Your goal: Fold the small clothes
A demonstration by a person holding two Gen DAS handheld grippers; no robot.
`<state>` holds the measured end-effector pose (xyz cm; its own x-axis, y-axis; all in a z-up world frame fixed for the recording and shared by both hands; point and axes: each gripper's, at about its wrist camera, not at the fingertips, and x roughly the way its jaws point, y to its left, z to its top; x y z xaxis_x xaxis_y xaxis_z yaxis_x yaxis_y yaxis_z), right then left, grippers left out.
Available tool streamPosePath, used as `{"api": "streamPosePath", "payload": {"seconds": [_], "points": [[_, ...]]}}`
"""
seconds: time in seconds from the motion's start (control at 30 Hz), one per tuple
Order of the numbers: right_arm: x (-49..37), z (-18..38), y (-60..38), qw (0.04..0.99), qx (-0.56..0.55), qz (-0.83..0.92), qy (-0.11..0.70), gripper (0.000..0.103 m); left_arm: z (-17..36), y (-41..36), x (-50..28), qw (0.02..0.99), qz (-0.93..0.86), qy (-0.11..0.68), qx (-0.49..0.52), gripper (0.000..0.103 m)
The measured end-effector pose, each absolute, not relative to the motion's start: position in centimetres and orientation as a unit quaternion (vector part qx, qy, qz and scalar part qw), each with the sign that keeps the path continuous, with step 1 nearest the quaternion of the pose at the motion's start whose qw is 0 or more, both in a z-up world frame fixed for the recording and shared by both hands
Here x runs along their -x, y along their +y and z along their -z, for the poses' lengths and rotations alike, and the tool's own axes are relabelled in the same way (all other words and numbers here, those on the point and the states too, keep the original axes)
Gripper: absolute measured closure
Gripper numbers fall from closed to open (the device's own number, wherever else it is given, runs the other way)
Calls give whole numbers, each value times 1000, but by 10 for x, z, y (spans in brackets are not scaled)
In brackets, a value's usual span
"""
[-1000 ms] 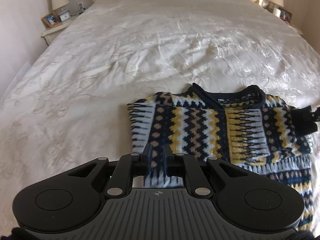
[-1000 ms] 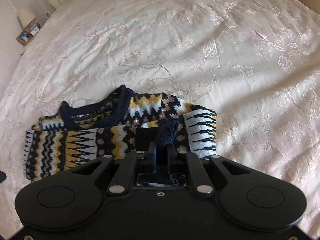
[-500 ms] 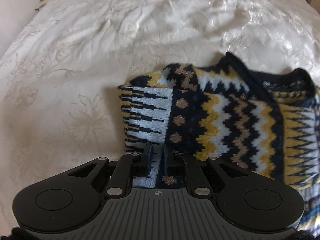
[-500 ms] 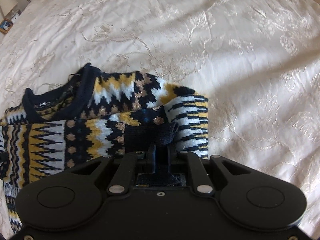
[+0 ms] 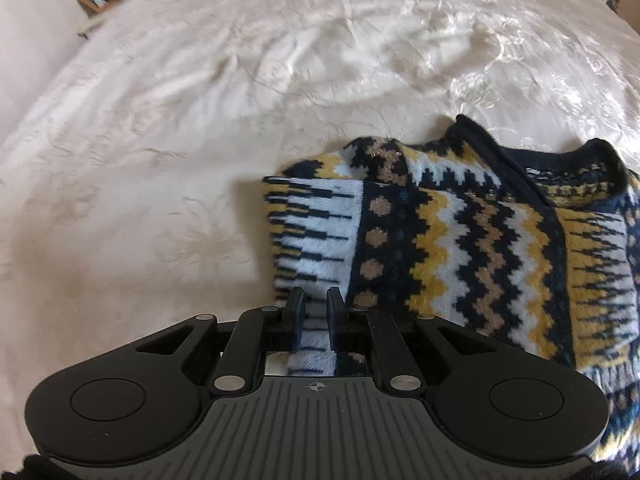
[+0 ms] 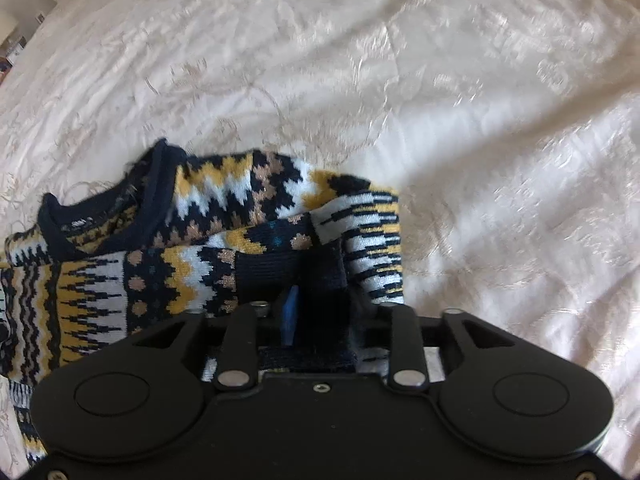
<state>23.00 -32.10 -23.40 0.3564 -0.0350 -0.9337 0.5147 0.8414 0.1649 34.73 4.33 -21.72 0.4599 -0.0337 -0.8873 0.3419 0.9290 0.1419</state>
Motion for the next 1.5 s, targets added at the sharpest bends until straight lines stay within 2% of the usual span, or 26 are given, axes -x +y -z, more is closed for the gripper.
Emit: {"api": "streamPosePath", "payload": {"seconds": [0.03,0.1,0.37,0.73,1.0,1.37,1.5], "points": [[-225,228,-320,798,-222,175,531,46,211,44,-339,843,116,503,-151,91],[-213,216,-317,809,-224,176,513,36,201,46,-326,845,128,498,-147,91],[-162,189,-284,828,-221,138,497,35,185,58,-241,841,166,494,-144,91],[-67,203,-228,809,-212,87,542,32,210,81,-140,804,188,540,-165,91],[-23,226,-215,781,-221,70,580,28,238,94,-104,777,176,577,-177,91],[31,225,-210,785,-241,3,571,26,233,110,-71,796,193,543,-184,89],[46,225,-200,784,-225,-24,578,20,230,123,-61,803,195,539,-164,85]]}}
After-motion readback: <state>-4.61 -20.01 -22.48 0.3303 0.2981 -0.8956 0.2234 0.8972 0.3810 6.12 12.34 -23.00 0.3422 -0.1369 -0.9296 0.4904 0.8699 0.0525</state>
